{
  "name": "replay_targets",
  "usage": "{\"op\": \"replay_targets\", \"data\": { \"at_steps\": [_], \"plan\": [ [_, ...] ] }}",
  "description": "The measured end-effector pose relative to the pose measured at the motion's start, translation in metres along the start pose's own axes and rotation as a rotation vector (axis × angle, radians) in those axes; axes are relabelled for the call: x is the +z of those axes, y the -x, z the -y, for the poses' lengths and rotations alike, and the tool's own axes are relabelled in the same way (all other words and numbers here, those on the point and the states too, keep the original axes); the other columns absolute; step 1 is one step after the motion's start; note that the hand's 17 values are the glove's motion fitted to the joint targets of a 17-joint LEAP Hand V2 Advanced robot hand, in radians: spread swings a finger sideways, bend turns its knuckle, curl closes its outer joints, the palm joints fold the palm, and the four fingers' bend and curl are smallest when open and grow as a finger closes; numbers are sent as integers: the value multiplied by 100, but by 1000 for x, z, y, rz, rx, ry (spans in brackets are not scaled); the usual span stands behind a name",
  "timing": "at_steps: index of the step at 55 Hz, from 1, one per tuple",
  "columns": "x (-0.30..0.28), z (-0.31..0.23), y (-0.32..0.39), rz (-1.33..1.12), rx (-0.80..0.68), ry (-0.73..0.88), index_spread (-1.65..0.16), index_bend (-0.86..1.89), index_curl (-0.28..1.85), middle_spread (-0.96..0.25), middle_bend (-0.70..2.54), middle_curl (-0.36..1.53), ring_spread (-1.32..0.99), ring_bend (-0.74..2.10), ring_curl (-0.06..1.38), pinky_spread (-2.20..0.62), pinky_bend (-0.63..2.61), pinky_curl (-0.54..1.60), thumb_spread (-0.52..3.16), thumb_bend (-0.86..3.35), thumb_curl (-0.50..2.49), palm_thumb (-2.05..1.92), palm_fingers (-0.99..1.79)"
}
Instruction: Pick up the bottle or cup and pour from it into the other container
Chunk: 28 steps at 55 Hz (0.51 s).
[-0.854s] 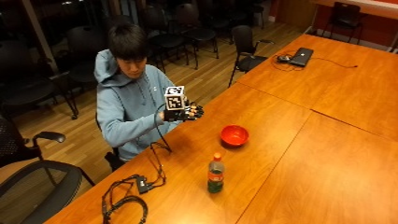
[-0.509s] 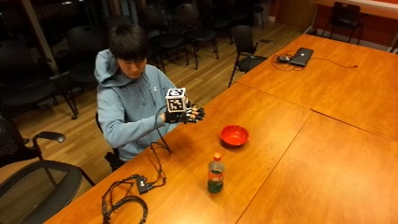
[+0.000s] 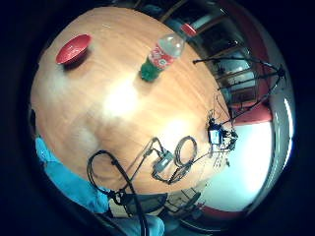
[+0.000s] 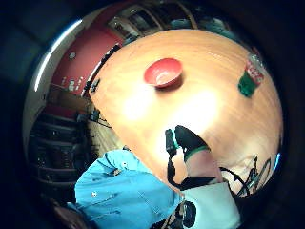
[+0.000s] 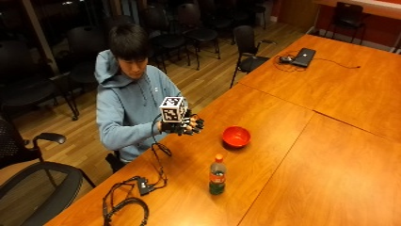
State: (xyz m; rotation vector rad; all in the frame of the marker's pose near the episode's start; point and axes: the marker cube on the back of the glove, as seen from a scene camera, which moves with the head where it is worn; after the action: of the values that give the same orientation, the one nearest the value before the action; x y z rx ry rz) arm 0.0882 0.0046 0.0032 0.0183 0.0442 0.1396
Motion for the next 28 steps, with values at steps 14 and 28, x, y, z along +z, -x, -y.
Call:
{"op": "replay_targets", "data": {
  "at_steps": [14,28],
  "plan": [
    [1,-10,-48,69,139,41,-39,17,25,-2,19,29,13,33,24,23,42,20,96,-3,38,63,15],
    [0,-23,-91,91,212,43,-39,16,26,-1,19,30,13,33,25,24,41,21,95,-3,39,63,15]
  ]
}}
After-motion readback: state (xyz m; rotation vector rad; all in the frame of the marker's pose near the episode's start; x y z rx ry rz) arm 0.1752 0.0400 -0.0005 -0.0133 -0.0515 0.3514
